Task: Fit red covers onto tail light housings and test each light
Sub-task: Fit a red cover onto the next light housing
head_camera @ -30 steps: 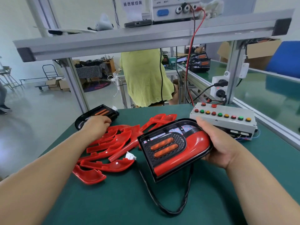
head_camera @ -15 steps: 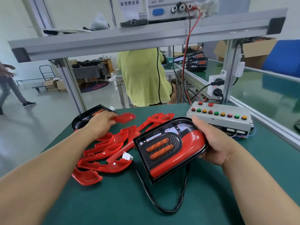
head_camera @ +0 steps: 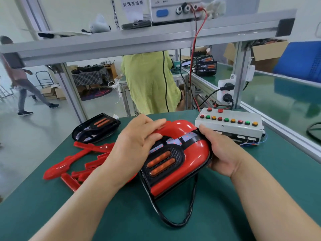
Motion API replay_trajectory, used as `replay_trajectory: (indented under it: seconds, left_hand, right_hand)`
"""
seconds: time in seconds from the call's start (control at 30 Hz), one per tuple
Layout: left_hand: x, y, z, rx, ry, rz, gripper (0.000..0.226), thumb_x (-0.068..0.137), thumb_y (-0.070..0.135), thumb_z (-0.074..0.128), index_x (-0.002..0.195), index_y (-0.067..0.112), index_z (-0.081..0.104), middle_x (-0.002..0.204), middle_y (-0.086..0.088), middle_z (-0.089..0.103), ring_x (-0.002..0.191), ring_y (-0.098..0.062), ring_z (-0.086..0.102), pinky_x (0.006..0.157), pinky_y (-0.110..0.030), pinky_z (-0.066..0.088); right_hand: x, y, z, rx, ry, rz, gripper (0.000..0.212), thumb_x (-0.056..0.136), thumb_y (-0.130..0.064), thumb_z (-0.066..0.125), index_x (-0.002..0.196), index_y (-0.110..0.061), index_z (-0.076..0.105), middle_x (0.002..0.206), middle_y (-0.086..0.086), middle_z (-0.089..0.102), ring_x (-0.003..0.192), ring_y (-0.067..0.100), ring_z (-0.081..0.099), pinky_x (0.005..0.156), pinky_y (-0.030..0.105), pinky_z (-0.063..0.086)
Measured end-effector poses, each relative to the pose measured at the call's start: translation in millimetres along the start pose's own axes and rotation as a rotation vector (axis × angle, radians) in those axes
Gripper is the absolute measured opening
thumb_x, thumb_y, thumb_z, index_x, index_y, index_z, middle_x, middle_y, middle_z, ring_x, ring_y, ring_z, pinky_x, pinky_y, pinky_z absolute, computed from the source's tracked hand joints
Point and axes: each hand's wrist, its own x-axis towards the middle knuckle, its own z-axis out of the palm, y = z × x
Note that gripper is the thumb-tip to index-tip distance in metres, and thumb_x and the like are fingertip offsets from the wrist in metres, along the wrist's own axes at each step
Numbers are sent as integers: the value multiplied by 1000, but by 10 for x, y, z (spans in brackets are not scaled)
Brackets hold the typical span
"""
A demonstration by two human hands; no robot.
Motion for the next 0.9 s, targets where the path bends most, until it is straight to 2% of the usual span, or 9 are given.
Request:
replay_trajectory:
  seconds: [0.07, 0.17, 0.27, 0.4, 0.5, 0.7, 0.9]
  left_hand:
    - [-41, -7, 25, 41, -6, 20, 34, 93, 7, 65, 124, 20, 69, 96, 4, 57, 94, -10, 58, 86, -17, 43]
    - [-71, -24, 81, 77, -4, 21, 30, 92, 7, 65, 121, 16, 71, 95, 5, 56, 94, -10, 57, 84, -10, 40]
    - [-99, -19, 115, 54, 1, 25, 29, 93, 6, 65, 120, 14, 70, 100, 8, 54, 99, -9, 57, 87, -7, 39]
    - [-116, -4, 156, 58, 20, 10, 29, 93, 8, 65, 120, 15, 70, 101, 8, 57, 100, -9, 57, 93, -23, 44]
    - [-131, 22, 175, 51, 14, 6, 29, 94, 8, 63, 121, 13, 69, 100, 7, 56, 96, -8, 56, 90, -16, 43]
    - [-113, 38, 141, 79, -6, 42, 30, 93, 3, 62, 123, 9, 68, 100, 1, 57, 96, -15, 58, 90, -25, 47]
    - [-128, 60, 146, 87, 8, 39, 25, 95, 4, 60, 119, 3, 67, 98, 0, 57, 93, -13, 58, 86, -24, 49]
  right_hand:
    - [-6, 9, 20, -10, -19, -24, 42, 101, -40, 49, 82, -17, 78, 84, 10, 77, 64, 19, 73, 51, 29, 57]
    - [-22, 17, 44, -13, -23, -40, 47, 101, -38, 49, 73, -17, 79, 82, 12, 77, 63, 20, 73, 52, 29, 59]
    - [-33, 17, 54, -5, -11, -46, 39, 102, -37, 50, 84, -13, 75, 84, 15, 76, 66, 22, 73, 59, 33, 60]
    - [-27, 34, 70, 10, -15, -41, 37, 103, -36, 48, 89, -12, 73, 84, 12, 77, 66, 21, 73, 54, 30, 59]
    - [-29, 27, 73, 11, -21, -36, 37, 103, -38, 48, 94, -11, 72, 86, 13, 77, 67, 21, 73, 55, 29, 58]
    - [-33, 32, 97, 8, -36, -53, 37, 103, -38, 47, 95, -11, 72, 87, 13, 76, 70, 21, 73, 62, 30, 60]
    - [-42, 12, 71, 8, -31, -41, 35, 102, -38, 49, 97, -10, 70, 82, 13, 76, 66, 21, 72, 58, 30, 59]
